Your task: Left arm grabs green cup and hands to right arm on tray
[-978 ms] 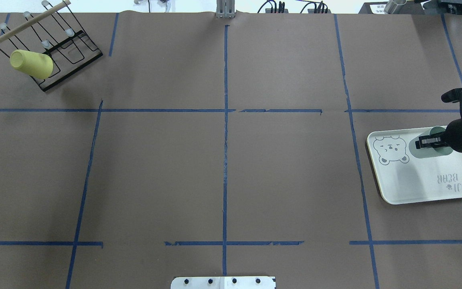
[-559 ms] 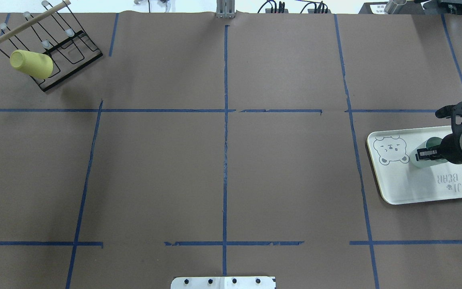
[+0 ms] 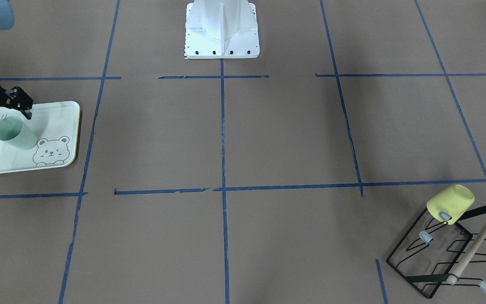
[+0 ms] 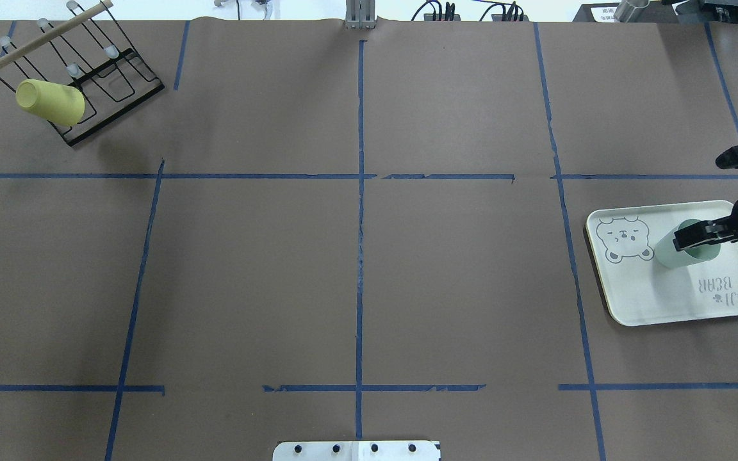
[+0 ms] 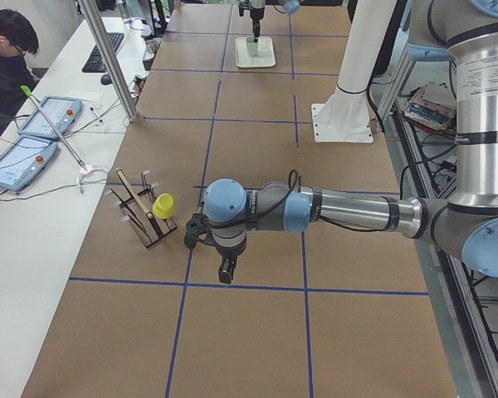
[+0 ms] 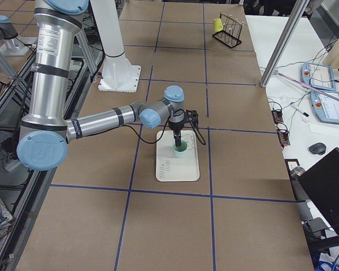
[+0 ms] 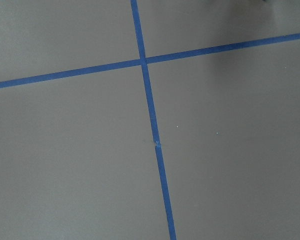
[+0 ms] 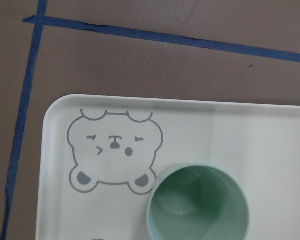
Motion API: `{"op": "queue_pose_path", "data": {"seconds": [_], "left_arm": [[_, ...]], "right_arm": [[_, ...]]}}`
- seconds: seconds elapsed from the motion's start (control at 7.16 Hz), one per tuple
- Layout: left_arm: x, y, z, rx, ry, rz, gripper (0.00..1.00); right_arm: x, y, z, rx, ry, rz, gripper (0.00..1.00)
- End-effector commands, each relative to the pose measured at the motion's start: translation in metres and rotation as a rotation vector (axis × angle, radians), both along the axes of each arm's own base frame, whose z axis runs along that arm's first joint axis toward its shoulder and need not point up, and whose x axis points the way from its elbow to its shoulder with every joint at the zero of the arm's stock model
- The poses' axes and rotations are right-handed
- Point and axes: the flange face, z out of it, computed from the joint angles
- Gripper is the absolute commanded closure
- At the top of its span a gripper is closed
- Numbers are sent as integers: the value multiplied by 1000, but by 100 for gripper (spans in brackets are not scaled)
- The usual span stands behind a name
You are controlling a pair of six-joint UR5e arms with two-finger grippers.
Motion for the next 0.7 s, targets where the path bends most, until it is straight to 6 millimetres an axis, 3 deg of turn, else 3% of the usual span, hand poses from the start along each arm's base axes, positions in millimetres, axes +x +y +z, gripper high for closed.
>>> {"op": "queue_pose_path", "data": {"seconds": [0.0,0.28,0.42,0.56], "left_arm": [[-1,0,0,0,0,-1,0],[-1,0,0,6,-3,4,0],[-1,1,1,3,-2,4,0],[-1,6,5,-6,-3,2,0]], "right_arm": [[84,-7,-16,43,-26,-100,0],[172,6,50,64,-81,-130,0],[196,15,89,57,-72,-146,0],[203,16,103,32,-61,-130,0]]}}
